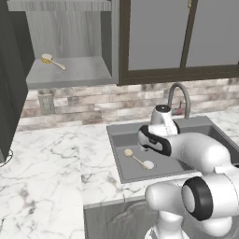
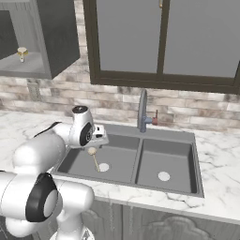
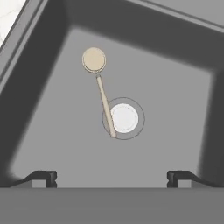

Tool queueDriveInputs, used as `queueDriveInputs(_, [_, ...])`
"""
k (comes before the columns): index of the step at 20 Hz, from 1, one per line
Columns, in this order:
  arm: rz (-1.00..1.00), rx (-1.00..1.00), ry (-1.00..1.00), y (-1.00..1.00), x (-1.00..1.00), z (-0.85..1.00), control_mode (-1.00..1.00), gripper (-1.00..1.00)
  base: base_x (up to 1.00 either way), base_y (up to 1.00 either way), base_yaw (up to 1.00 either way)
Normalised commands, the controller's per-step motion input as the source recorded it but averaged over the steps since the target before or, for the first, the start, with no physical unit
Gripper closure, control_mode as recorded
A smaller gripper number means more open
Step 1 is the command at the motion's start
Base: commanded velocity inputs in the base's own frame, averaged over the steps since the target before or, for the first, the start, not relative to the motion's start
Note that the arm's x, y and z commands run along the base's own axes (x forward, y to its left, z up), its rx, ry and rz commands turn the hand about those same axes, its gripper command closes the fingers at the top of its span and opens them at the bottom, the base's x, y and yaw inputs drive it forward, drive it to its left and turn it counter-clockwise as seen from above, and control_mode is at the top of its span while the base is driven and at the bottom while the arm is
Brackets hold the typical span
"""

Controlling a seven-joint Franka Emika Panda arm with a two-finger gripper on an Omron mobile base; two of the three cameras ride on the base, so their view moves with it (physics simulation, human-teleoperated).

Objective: Pick up the dish brush and dish brush from the sink, and place them back in the cabinet, and close the cabinet door.

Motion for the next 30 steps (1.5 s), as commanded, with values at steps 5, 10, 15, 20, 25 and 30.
queueDriveInputs(5, [0.00,0.00,0.00,0.00,0.45,-0.27,-1.00,-1.00,0.00,0.00,0.00])
queueDriveInputs(10, [0.00,0.00,0.00,0.00,0.41,-0.29,-1.00,-1.00,0.00,0.00,0.00])
queueDriveInputs(15, [0.00,0.00,0.00,0.02,0.32,-0.30,-1.00,-1.00,0.00,0.00,0.00])
queueDriveInputs(20, [0.00,0.00,0.00,0.06,0.16,-0.32,-1.00,-1.00,0.00,0.00,0.00])
queueDriveInputs(25, [0.01,0.00,0.00,0.07,0.11,-0.37,-1.00,-1.00,0.00,0.00,0.00])
queueDriveInputs(30, [0.01,0.00,0.00,0.08,0.02,-0.33,-1.00,-1.00,0.00,0.00,0.00])
